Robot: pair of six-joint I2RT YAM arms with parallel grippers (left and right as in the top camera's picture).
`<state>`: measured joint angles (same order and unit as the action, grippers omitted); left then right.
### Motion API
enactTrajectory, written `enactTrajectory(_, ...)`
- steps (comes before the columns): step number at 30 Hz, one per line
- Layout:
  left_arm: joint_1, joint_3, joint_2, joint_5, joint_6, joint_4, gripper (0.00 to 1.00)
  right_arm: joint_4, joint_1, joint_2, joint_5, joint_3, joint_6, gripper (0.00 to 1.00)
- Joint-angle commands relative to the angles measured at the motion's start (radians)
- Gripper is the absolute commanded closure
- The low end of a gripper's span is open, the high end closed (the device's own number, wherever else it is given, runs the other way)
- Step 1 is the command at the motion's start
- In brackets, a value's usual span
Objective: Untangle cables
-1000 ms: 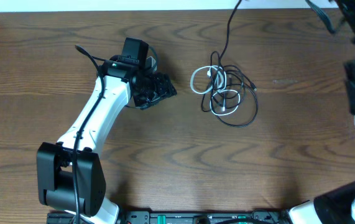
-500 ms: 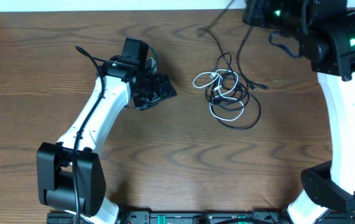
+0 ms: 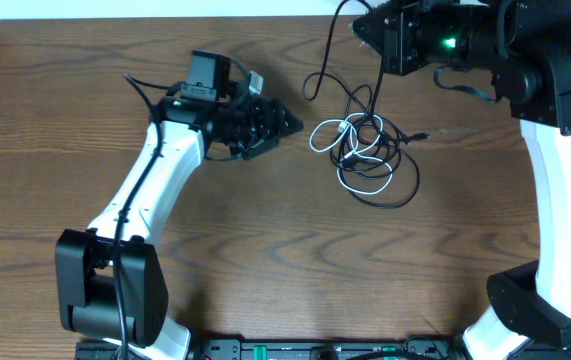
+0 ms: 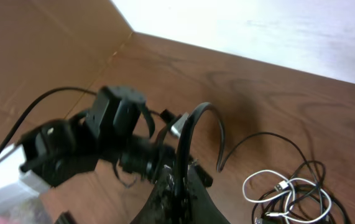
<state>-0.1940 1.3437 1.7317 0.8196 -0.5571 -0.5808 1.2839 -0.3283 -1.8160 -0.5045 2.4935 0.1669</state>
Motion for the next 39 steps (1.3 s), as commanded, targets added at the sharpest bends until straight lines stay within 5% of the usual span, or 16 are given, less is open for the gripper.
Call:
enactTrajectory(1,0.077,0.002,0.002,0.225,-0.198,0.056,0.31,0.015,0.002,0.022,-0.007,0.016,-0.033,0.99)
enactTrajectory(9,0.096,0.002,0.002,0.235,-0.639,0.079,0.31,-0.005,-0.04,0.02,-0.026,0.016,-0.033,0.99)
enactTrajectory(19,0.068,0.002,0.002,0.174,-0.981,0.218,0.31,-0.012,-0.113,0.016,-0.026,0.016,-0.033,0.99)
enactTrajectory(30,-0.013,0.002,0.002,0.194,-1.038,0.258,0.32,-0.035,-0.144,0.016,-0.005,0.016,-0.034,0.99)
enactTrajectory(39,-0.025,0.002,0.002,0.189,-1.038,0.258,0.55,-0.032,-0.145,0.016,-0.002,0.016,-0.033,0.99)
